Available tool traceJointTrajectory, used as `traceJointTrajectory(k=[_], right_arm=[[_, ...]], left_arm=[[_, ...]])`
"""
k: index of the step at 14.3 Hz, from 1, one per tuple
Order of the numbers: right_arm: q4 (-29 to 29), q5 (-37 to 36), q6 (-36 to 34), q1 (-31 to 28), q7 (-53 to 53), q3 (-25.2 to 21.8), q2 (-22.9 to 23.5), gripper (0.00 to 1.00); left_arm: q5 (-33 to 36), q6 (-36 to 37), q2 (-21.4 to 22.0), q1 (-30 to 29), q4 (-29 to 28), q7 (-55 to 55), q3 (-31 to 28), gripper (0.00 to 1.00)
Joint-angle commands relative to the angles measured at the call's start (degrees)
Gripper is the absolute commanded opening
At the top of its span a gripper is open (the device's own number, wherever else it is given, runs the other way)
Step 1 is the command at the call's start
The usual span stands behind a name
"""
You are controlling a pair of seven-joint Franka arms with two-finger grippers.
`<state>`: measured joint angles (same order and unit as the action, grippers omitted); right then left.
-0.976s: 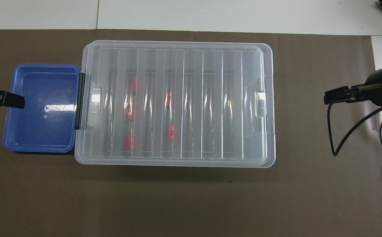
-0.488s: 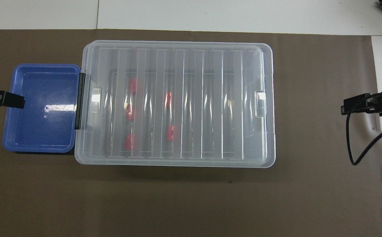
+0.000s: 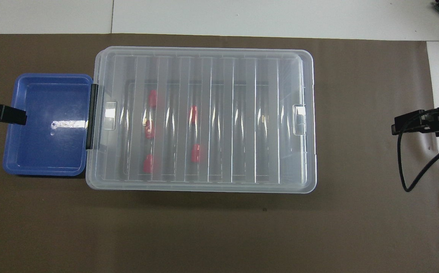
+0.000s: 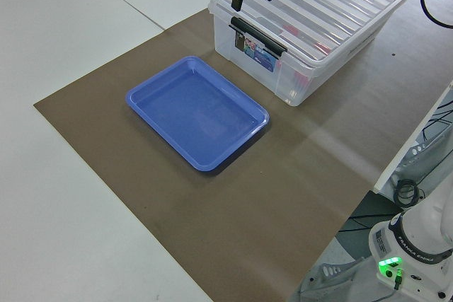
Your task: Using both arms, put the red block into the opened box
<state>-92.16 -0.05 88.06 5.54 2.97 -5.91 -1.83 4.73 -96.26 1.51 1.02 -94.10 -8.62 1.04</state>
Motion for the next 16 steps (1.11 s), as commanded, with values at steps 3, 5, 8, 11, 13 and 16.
traceJointTrajectory(k=[3,5,8,11,13,16], right_arm=[[-0.65,-1.18,-1.58,-0.88,0.98,0.63,-0.81,1.0],[-0.83,-1.18,-1.49,-0.88,0.98,0.55,-0.9,1.0],[-0.83,-1.27,-1.49,-0.88,0.72,0.55,-0.9,1.0],[-0.83,-2.23,-1.22,-0.97,0.46,0.55,-0.9,1.0],[-0.83,-2.5,-1.22,-0.88,0.37,0.63,-0.9,1.0],[-0.83,-2.5,-1.05,-0.88,0.37,0.72,-0.9,1.0]], left_arm=[[-0.6,-0.86,1.3,0.39,-1.18,0.45,-0.51,1.0],[-0.6,-0.95,1.3,0.48,-1.26,0.54,-0.51,1.0],[-0.6,-1.12,1.39,0.3,-1.35,0.27,-0.51,1.0],[-0.6,-1.03,1.48,0.39,-1.62,0.36,-0.51,1.0],[-0.6,-1.03,1.74,0.56,-1.7,0.54,-0.51,1.0],[-0.6,-1.03,1.74,0.48,-1.7,0.45,-0.51,1.0]])
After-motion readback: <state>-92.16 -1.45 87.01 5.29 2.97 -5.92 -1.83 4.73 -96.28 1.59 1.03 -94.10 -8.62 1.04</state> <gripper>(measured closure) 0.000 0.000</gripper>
